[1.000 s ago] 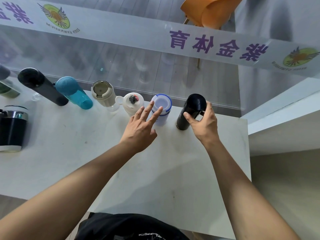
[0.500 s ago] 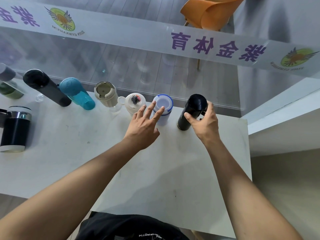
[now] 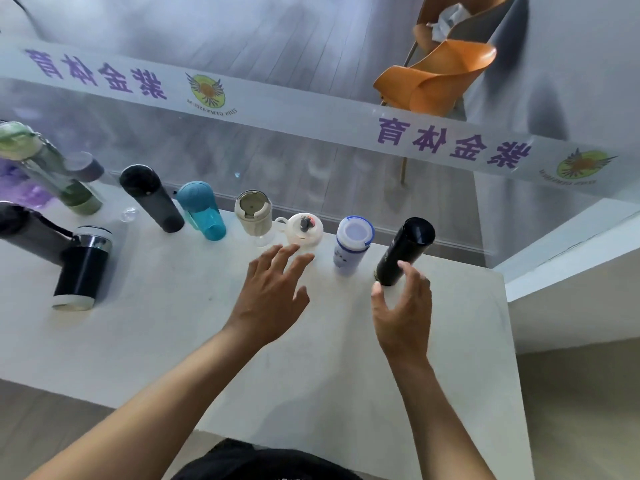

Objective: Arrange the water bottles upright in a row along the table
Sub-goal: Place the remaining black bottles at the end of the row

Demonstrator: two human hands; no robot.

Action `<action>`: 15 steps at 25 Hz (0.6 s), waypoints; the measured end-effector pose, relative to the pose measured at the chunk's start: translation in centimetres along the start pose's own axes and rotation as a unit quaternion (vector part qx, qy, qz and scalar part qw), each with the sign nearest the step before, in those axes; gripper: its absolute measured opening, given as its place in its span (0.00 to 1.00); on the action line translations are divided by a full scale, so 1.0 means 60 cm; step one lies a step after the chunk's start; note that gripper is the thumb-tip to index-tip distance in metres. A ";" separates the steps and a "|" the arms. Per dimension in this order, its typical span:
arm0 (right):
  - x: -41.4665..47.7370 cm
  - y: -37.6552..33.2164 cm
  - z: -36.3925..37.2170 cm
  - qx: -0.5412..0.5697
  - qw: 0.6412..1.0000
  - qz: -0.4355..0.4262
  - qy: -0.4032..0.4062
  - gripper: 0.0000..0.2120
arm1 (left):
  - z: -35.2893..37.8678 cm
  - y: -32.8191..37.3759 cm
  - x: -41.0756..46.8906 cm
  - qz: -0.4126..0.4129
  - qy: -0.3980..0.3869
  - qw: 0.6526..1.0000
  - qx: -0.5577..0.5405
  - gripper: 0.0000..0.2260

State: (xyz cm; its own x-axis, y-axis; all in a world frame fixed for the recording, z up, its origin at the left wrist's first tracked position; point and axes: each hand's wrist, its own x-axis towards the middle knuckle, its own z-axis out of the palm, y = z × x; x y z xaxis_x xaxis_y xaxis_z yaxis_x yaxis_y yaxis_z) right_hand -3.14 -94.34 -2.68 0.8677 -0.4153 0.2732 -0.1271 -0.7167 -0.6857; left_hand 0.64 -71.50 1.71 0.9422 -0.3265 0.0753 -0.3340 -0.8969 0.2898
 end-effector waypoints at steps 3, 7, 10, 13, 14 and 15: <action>-0.056 -0.066 0.046 -0.028 0.995 -0.062 -0.068 0.25 | -0.033 -0.052 -0.067 -0.037 0.005 0.999 -0.005 0.25; -0.124 -0.178 0.106 -0.049 0.978 -0.146 -0.138 0.25 | -0.087 -0.129 -0.166 -0.079 0.026 0.997 -0.007 0.24; -0.193 -0.261 0.157 -0.056 0.966 -0.176 -0.179 0.25 | -0.123 -0.199 -0.245 -0.117 0.036 0.992 0.003 0.23; -0.264 -0.336 0.212 -0.045 0.956 -0.196 -0.215 0.26 | -0.149 -0.278 -0.325 -0.153 0.042 0.987 -0.003 0.22; -0.285 -0.355 0.229 -0.040 0.951 -0.204 -0.228 0.25 | -0.155 -0.304 -0.350 -0.165 0.043 0.985 -0.005 0.22; -0.306 -0.375 0.245 -0.035 0.946 -0.213 -0.242 0.25 | -0.160 -0.330 -0.376 -0.179 0.043 0.983 -0.006 0.21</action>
State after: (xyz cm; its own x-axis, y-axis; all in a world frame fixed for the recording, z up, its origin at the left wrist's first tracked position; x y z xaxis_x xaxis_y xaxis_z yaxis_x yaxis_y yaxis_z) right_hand -9.14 -62.38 -2.17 0.9636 0.2121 0.1626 0.2667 -0.8040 -0.5315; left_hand -13.76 -43.52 3.41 0.9982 0.0356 0.0473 0.0184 -0.9458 0.3241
